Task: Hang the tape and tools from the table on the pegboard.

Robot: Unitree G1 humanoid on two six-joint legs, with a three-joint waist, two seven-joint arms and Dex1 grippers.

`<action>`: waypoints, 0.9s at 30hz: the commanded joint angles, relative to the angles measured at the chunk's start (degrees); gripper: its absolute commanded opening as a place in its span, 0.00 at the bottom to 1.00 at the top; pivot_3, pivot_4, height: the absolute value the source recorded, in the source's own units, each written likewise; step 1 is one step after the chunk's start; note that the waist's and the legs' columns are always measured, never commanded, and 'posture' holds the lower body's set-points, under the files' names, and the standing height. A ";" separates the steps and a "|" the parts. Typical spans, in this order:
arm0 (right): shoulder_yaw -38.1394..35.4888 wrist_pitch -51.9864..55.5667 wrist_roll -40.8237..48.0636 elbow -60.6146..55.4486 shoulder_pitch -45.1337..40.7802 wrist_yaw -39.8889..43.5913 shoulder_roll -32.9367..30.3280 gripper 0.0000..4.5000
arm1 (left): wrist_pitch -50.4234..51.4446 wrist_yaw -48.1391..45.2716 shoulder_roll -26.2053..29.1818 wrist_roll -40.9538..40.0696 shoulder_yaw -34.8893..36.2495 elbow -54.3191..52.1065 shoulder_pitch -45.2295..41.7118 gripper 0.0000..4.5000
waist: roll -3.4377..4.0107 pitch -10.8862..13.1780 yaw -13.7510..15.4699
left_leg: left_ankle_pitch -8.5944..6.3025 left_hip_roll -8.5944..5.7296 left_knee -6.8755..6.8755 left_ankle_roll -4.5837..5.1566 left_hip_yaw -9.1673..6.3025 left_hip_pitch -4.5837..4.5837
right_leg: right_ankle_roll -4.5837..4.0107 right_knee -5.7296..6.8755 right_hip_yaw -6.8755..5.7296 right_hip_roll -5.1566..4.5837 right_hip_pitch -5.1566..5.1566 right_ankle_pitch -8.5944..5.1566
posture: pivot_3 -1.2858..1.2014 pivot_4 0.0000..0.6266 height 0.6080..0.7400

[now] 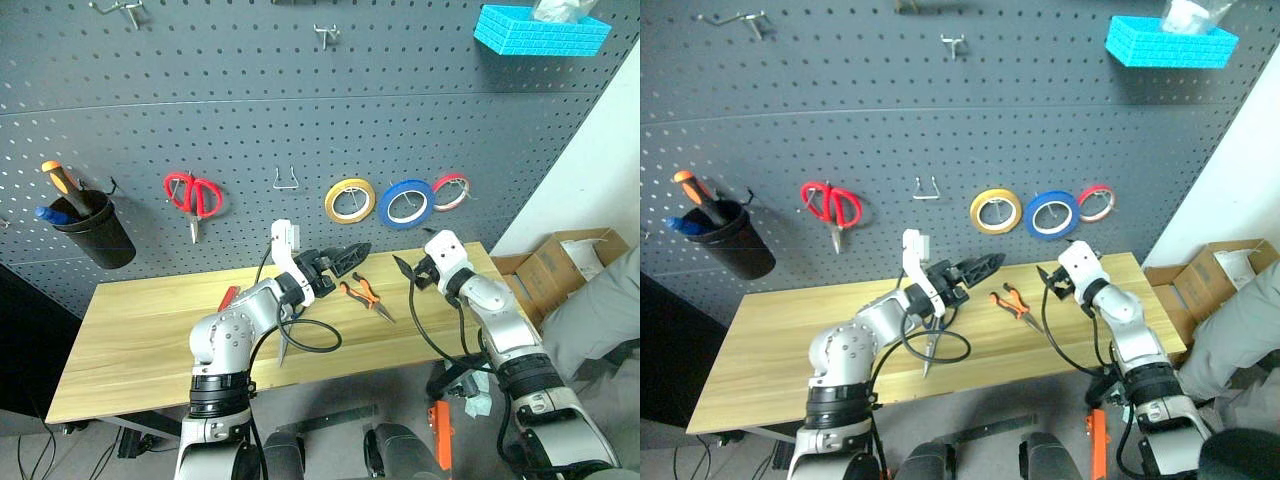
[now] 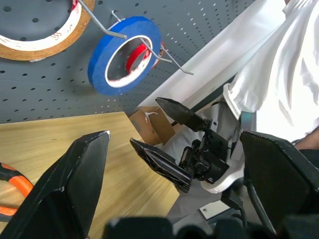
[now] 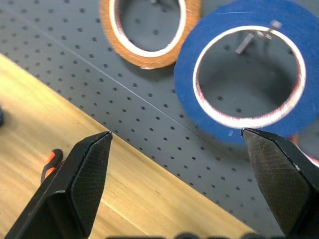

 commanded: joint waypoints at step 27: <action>4.09 44.04 2.03 6.33 -11.79 0.75 10.57 0.99 | -4.49 0.62 9.70 10.03 -8.03 -12.83 22.00 1.00 | 0.51 4.35 0.76 | -0.12 0.08 -0.21 0.47 -0.13 -0.14 | -0.57 0.59 -0.09 0.04 -0.35 -0.74 | 0.57 0.43 1.00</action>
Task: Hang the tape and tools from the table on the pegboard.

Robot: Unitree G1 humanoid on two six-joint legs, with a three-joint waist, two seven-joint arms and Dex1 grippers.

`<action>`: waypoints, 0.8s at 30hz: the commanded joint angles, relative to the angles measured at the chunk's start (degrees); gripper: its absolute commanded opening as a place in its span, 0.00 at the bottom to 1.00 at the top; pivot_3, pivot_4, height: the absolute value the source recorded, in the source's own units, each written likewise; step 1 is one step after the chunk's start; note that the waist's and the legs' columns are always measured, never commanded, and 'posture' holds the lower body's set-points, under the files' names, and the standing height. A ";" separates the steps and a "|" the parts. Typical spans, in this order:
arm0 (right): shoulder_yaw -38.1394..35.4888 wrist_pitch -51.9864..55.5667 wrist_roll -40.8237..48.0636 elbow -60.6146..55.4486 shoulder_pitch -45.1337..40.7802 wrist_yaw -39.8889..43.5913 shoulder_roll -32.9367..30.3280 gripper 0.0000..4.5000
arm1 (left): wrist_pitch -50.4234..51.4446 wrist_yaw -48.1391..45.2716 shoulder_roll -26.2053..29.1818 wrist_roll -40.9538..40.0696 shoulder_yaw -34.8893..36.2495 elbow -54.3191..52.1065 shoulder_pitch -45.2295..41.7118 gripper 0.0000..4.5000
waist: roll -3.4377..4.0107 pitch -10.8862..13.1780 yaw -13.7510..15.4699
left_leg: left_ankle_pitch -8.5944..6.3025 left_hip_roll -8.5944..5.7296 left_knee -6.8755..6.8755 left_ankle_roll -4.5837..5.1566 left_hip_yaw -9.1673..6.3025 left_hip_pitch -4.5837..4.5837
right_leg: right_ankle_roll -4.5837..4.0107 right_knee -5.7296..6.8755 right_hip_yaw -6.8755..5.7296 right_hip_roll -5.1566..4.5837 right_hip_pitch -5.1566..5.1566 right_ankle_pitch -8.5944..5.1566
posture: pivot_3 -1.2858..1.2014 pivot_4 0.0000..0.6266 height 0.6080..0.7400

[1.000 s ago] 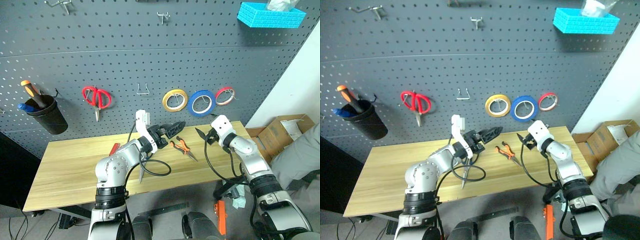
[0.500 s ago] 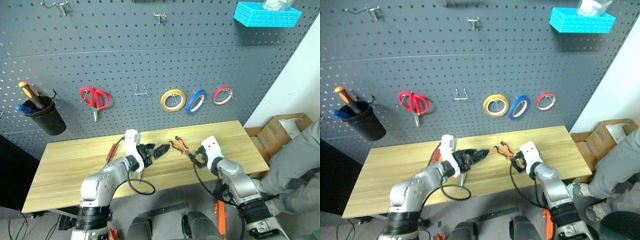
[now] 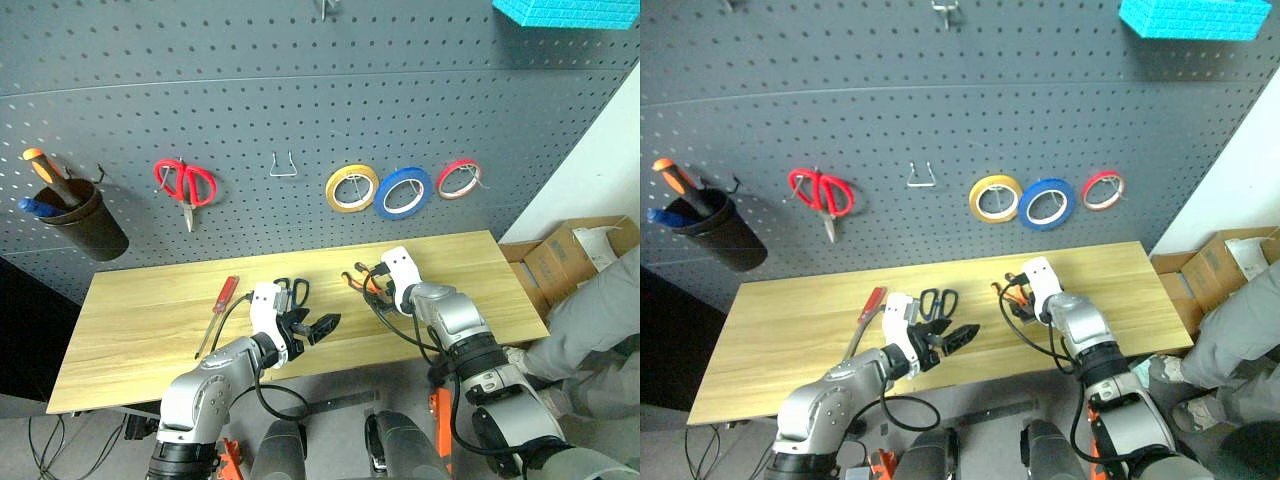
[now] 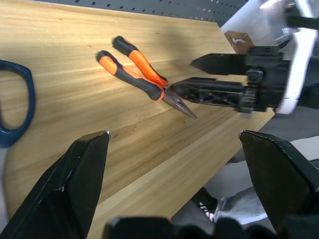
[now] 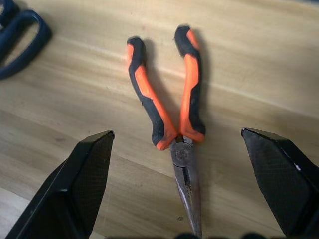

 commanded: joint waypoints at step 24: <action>2.22 -5.61 -1.24 16.42 -8.90 5.81 -1.50 0.99 | 4.50 5.34 -2.01 -4.33 1.97 -10.90 5.21 1.00 | -0.07 4.65 0.85 | -0.18 0.06 -0.09 -0.10 -0.20 -0.10 | -0.14 0.00 -0.03 0.00 -0.13 -0.26 | 0.59 0.54 1.00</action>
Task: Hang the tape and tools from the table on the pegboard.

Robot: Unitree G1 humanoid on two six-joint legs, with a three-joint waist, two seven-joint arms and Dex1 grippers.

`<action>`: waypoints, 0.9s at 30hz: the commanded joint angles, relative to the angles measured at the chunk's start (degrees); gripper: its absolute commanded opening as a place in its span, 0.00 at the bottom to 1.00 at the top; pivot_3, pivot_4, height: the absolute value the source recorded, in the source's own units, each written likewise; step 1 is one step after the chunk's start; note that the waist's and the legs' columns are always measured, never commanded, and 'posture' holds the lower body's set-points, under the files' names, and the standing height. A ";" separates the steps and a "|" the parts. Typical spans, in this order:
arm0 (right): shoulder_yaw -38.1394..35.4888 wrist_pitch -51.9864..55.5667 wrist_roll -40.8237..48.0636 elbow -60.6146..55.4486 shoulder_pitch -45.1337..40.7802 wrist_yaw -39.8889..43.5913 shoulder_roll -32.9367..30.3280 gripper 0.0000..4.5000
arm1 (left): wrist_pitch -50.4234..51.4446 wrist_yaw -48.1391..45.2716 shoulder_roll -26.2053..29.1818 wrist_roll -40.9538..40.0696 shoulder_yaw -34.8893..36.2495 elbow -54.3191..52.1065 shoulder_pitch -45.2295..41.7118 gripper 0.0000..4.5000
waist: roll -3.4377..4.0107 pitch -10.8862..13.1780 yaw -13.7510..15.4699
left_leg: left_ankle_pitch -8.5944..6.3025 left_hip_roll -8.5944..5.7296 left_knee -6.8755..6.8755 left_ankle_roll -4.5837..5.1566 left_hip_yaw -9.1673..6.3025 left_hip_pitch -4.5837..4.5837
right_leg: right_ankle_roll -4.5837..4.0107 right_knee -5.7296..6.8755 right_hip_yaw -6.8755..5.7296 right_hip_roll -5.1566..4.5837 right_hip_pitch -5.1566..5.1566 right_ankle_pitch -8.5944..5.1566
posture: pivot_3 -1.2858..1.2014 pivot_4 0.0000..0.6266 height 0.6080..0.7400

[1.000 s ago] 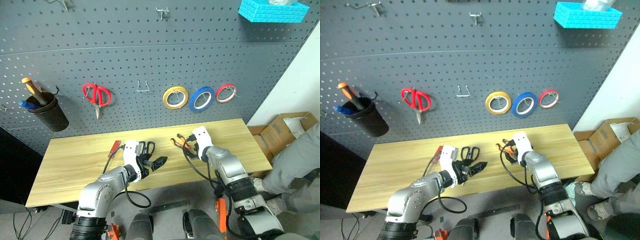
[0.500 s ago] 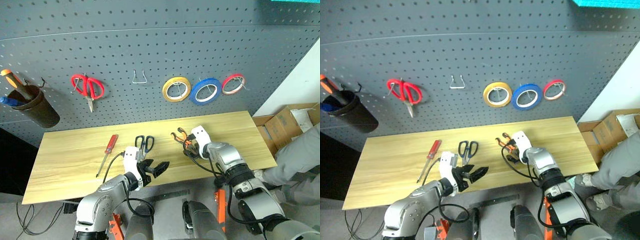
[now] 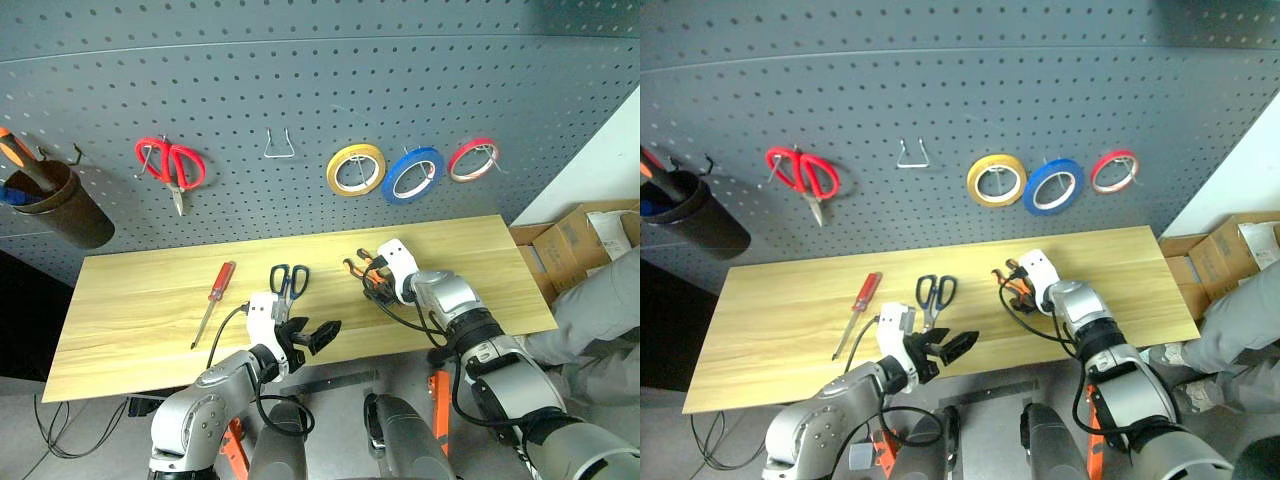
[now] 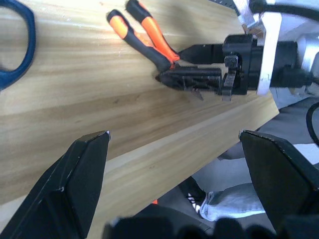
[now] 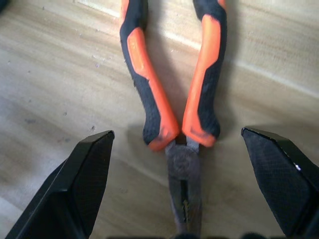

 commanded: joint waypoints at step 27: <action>-4.52 4.51 7.15 -30.02 12.87 8.15 -5.99 0.38 | -2.27 -1.67 -0.95 -3.82 2.71 2.23 -5.20 1.00 | -0.09 0.59 1.47 | -0.12 -0.01 0.01 -0.23 -0.18 -1.01 | 0.24 -0.13 -0.18 -0.04 -0.75 -0.11 | 0.57 0.42 1.00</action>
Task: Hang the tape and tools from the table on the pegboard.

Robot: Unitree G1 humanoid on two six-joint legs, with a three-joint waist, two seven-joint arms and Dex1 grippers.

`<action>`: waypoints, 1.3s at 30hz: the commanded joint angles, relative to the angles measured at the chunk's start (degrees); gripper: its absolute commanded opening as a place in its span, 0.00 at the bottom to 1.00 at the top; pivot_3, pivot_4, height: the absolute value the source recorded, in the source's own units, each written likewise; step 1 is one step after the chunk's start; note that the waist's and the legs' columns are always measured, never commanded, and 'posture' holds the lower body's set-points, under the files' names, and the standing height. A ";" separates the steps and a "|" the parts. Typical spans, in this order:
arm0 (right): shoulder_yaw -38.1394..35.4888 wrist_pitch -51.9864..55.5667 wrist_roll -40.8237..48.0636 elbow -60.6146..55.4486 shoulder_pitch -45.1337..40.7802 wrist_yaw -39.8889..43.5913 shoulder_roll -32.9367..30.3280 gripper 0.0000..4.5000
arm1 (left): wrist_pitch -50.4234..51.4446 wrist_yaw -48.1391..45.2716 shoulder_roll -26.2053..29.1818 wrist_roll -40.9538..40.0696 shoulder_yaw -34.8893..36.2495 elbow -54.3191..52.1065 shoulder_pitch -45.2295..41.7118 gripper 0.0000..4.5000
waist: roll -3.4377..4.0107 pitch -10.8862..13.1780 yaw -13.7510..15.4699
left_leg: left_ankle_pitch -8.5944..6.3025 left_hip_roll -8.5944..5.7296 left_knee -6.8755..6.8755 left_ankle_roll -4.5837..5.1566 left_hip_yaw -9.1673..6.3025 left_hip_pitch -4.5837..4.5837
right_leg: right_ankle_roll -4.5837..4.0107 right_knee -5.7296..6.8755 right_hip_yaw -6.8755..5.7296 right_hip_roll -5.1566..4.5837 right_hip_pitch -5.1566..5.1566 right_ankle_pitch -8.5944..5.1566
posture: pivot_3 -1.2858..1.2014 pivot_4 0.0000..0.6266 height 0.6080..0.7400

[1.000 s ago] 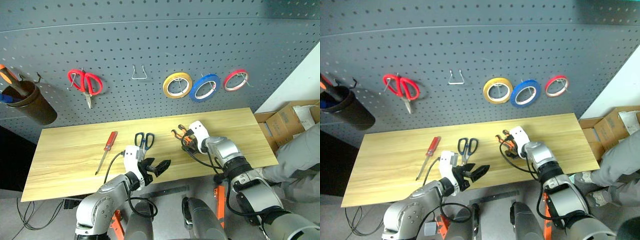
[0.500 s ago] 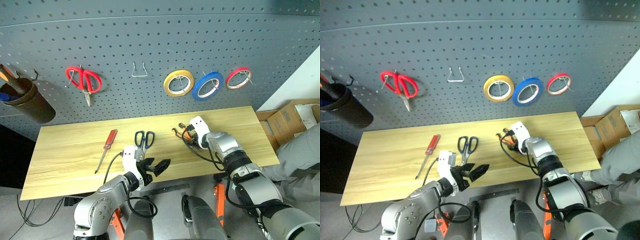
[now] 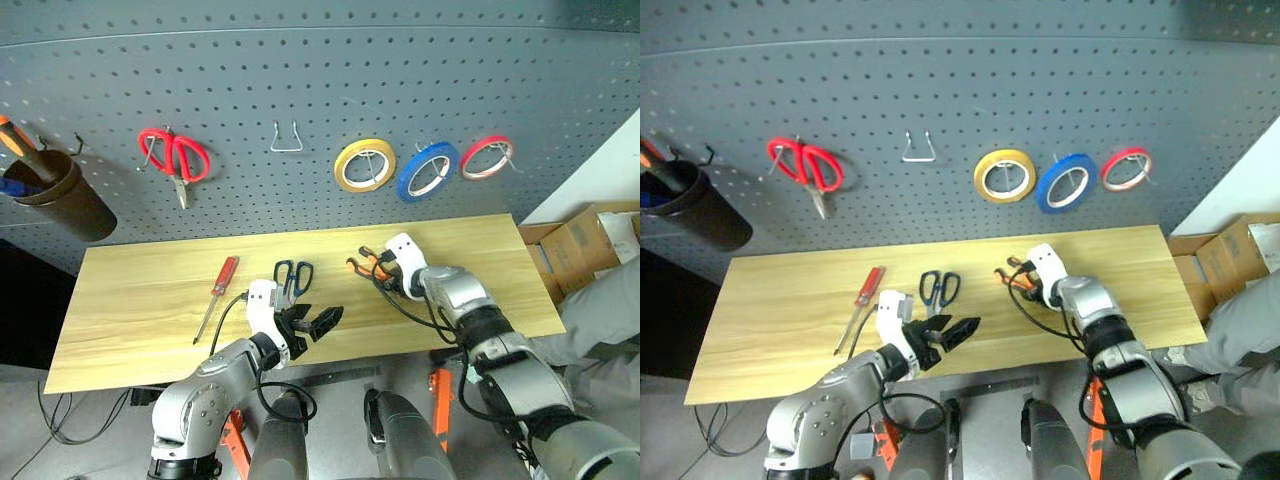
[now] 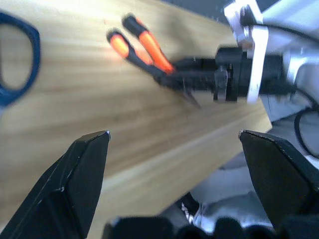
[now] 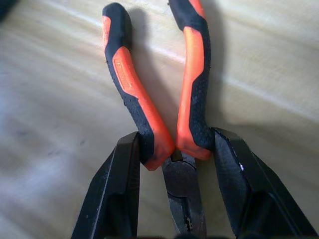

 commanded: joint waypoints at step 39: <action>-15.72 -40.82 11.60 27.52 -40.78 -15.44 18.87 0.38 | -4.16 -4.69 2.33 -14.02 10.30 3.92 -7.77 1.00 | -1.07 -8.59 1.07 | 0.62 -0.01 0.18 -0.52 0.18 -0.39 | -0.33 0.35 -0.11 0.06 -0.64 0.92 | 0.61 0.04 1.00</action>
